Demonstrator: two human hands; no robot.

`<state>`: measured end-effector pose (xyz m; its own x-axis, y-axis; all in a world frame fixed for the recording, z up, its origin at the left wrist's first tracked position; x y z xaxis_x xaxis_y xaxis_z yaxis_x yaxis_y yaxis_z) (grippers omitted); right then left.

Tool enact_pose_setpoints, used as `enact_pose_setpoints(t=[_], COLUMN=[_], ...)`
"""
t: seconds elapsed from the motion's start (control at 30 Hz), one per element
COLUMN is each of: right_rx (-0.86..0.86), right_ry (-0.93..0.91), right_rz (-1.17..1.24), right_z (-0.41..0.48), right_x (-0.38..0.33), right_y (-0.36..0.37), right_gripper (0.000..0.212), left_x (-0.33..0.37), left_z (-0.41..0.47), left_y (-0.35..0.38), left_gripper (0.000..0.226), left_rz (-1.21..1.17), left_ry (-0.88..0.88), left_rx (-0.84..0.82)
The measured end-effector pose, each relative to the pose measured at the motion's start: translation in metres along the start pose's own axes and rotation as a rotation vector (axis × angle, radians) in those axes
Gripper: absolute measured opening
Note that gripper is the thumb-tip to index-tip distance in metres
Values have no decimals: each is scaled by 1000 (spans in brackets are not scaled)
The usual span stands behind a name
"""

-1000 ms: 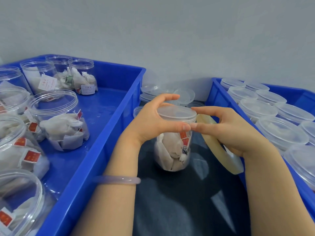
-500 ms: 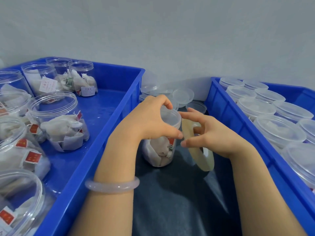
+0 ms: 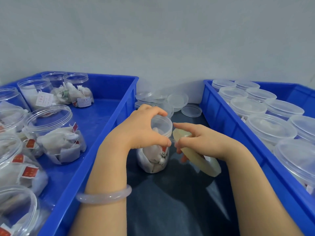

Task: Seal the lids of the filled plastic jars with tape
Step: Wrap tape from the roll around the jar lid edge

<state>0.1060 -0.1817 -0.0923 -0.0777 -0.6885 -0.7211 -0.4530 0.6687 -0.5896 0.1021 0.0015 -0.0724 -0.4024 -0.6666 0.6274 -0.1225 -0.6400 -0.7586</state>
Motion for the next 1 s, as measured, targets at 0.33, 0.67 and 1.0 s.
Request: enact_pose_setpoints(t=[0.33, 0.67, 1.0], right_rx=[99, 144, 98], right_ry=[-293, -367, -318], right_rz=[63, 124, 16], right_z=[6, 9, -1], right_x=[5, -1, -1], right_y=[-3, -1, -9], right_gripper=[45, 58, 52], left_x=[-4, 16, 20], left_z=[0, -1, -2], left_y=[-2, 2, 0], left_gripper=[78, 68, 53], left_rz=[-37, 130, 82], left_ry=[4, 44, 34], left_rx=[25, -50, -56])
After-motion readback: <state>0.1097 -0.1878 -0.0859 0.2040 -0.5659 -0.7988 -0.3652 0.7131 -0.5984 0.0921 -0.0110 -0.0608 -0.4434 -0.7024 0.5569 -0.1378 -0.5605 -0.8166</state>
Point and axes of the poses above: each hand's wrist, its own z-axis towards the middle knuckle, its own y-axis out of the palm, x = y × z, the point moved 2 cm from there along z, towards the middle knuckle, and after that the axes turned 9 degrees about y, right-handed, at the moved point
